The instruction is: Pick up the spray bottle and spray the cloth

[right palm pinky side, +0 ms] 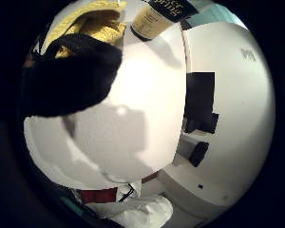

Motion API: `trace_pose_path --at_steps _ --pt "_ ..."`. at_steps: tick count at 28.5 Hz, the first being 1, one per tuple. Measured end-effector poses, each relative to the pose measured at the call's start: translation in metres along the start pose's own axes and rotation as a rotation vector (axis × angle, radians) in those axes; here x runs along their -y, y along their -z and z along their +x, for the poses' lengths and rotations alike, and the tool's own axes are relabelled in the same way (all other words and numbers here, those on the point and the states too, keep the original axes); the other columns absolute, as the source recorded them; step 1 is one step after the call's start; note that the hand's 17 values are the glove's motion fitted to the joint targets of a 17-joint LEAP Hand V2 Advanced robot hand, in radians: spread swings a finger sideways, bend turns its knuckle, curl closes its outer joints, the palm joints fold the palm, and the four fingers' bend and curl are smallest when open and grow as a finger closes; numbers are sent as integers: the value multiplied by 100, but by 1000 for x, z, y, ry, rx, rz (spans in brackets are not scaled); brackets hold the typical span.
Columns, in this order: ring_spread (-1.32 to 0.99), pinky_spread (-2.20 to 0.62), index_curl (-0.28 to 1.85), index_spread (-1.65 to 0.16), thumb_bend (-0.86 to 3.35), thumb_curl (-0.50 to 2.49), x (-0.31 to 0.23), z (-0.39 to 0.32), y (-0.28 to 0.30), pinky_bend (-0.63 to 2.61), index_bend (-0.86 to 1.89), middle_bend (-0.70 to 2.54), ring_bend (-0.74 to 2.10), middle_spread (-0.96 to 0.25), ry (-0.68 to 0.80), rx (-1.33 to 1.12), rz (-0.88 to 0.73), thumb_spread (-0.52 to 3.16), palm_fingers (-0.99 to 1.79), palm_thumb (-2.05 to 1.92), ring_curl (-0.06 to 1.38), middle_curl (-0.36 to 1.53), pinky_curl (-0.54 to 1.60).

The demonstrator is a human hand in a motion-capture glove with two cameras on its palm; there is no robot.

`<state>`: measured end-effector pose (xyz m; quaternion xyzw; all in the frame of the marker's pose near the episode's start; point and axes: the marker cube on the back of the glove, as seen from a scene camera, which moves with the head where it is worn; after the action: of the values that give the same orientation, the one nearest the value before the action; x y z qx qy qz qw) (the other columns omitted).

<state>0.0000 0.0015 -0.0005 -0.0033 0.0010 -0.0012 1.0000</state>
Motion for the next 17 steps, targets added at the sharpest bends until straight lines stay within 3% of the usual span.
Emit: trace_pose_path --at_steps 12,17 --pt "-4 -11 24 -12 72 25 -11 -3 5 44 18 43 55 0 48 27 -21 67 110 78 28 26 26" --pt "-5 -11 26 -15 68 29 -25 21 11 42 15 41 49 -1 137 342 41 78 94 73 30 29 29"
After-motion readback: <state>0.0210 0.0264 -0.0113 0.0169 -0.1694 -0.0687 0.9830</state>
